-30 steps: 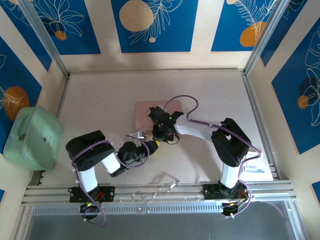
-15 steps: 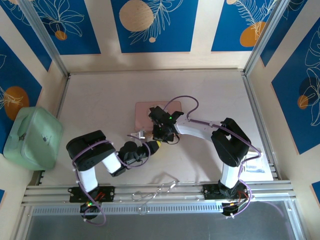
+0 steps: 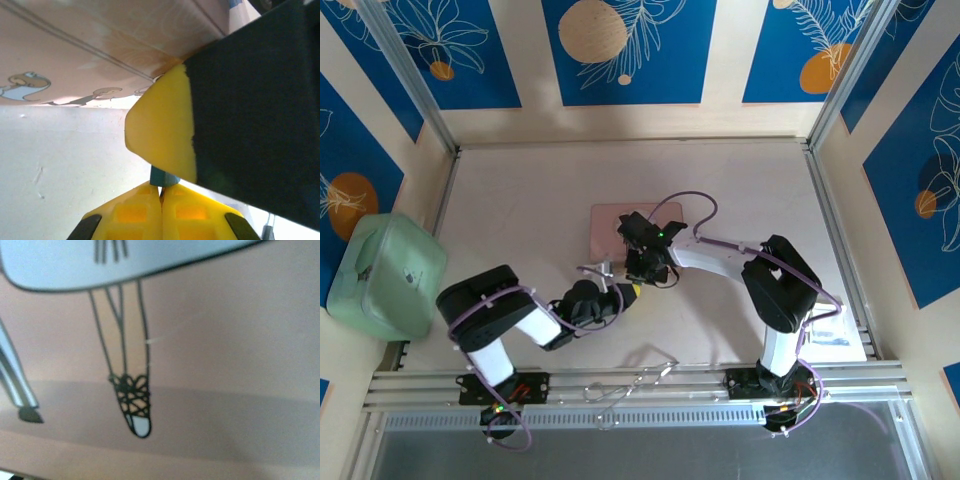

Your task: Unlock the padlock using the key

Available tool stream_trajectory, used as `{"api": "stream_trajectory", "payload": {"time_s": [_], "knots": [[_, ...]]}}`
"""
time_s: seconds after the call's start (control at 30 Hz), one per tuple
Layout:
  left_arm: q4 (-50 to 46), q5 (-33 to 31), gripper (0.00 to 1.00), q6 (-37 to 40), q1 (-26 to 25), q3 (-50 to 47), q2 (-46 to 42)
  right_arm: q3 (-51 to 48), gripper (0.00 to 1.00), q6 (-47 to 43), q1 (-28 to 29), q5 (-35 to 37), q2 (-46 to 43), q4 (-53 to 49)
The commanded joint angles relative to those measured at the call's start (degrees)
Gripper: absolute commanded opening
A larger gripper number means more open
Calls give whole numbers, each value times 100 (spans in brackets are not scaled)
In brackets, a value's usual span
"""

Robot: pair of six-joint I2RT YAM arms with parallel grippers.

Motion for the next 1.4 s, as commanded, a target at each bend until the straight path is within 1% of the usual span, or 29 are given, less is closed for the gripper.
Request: {"api": "stream_trajectory", "payload": {"time_s": [0.0, 0.1, 0.13, 0.23, 0.4, 0.5, 0.7, 0.87, 1.0, 1.07, 1.1, 1.13, 1.17, 1.2, 1.27, 1.3, 1.37], "knots": [[-1827, -595, 0, 679, -237, 450, -745, 157, 0, 178, 61, -237, 126, -354], [-3626, -1487, 0, 1377, -645, 1067, -1292, 186, 0, 287, 73, -294, 209, -428], [-4007, -1760, 0, 1528, -764, 1242, -1350, 179, 0, 312, 62, -328, 235, -418], [-4793, -2461, 0, 1762, -1062, 1639, -1290, 215, 0, 401, 39, -494, 314, -411], [-5874, -3583, 0, 2215, -1610, 2477, -858, 299, 0, 417, 6, -753, 331, -506], [-6256, -3998, 0, 2335, -1803, 2824, -591, 300, 0, 437, -4, -916, 294, -520], [-6817, -4446, 0, 2220, -2029, 3105, -495, 225, 0, 589, 184, -1083, 429, -529], [-6988, -4622, 0, 2171, -2154, 3191, -471, -223, 0, 772, 182, -1213, 368, -191], [-7003, -4590, 0, 2160, -2154, 3189, -504, -304, 0, 755, 172, -1173, 247, -164], [-7167, -4455, 0, 2064, -2154, 3254, -579, -324, 0, 739, 144, -1119, 191, -164], [-7307, -4394, 17, 2014, -2154, 3307, -625, -324, 0, 725, 137, -1110, 180, -158], [-7436, -4333, 39, 1942, -2154, 3347, -722, -320, 0, 704, 129, -1093, 184, -163], [-7604, -4307, 53, 1825, -2154, 3366, -858, -315, 0, 687, 123, -1071, 188, -173], [-7703, -4277, 61, 1736, -2154, 3352, -1012, -315, 0, 680, 119, -1051, 197, -177], [-7845, -4197, 72, 1541, -2154, 3234, -1406, -330, 0, 667, 129, -1005, 197, -171], [-7926, -4171, 74, 1445, -2158, 3187, -1574, -353, 0, 660, 127, -997, 197, -151], [-8216, -4093, 71, 1219, -2145, 3114, -1914, -385, 0, 629, 128, -983, 180, -88]]}}
